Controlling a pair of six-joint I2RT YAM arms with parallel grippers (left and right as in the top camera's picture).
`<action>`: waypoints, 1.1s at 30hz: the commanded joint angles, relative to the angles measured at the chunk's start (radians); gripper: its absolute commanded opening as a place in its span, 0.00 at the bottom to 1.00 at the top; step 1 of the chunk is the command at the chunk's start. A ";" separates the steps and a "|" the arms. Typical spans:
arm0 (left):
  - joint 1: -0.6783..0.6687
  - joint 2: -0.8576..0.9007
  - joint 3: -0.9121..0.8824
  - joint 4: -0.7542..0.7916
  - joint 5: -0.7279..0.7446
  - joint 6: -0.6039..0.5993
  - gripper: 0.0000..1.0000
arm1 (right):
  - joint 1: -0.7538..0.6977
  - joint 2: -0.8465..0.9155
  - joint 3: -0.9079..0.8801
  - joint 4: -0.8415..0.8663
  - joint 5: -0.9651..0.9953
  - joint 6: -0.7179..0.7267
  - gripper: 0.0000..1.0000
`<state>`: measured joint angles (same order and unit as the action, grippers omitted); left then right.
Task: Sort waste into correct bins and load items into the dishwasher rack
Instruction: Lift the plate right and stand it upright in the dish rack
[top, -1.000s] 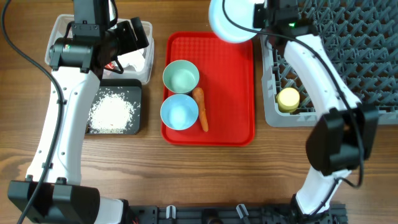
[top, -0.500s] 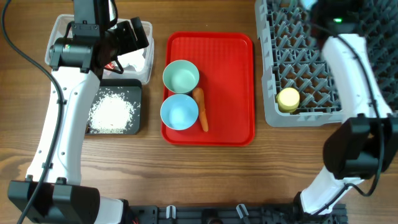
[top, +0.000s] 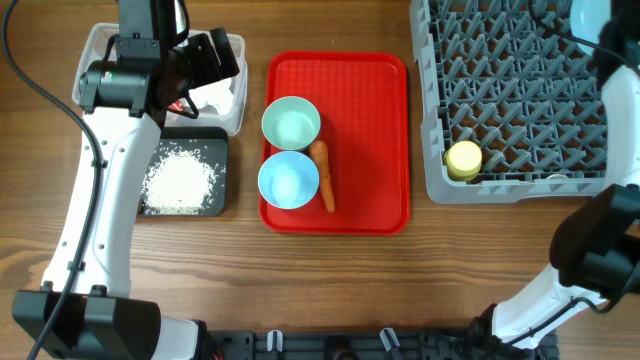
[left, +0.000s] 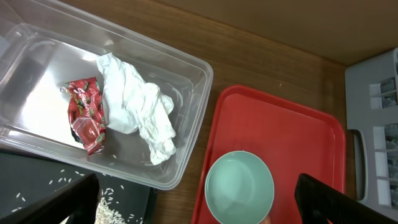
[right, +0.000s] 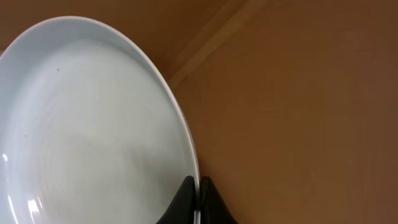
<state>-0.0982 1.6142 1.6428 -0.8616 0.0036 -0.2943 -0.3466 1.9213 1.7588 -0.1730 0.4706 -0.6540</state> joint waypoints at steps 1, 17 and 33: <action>-0.002 0.002 0.000 0.000 -0.016 -0.009 1.00 | -0.038 0.051 0.016 0.032 -0.088 -0.154 0.04; -0.002 0.002 0.000 0.000 -0.016 -0.009 1.00 | 0.053 0.082 0.016 0.036 -0.128 -0.106 0.05; -0.002 0.002 0.000 0.000 -0.016 -0.009 1.00 | 0.063 0.159 0.016 0.039 -0.087 -0.180 0.04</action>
<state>-0.0982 1.6142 1.6428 -0.8619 0.0036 -0.2943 -0.2932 2.0613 1.7588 -0.1234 0.3676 -0.8253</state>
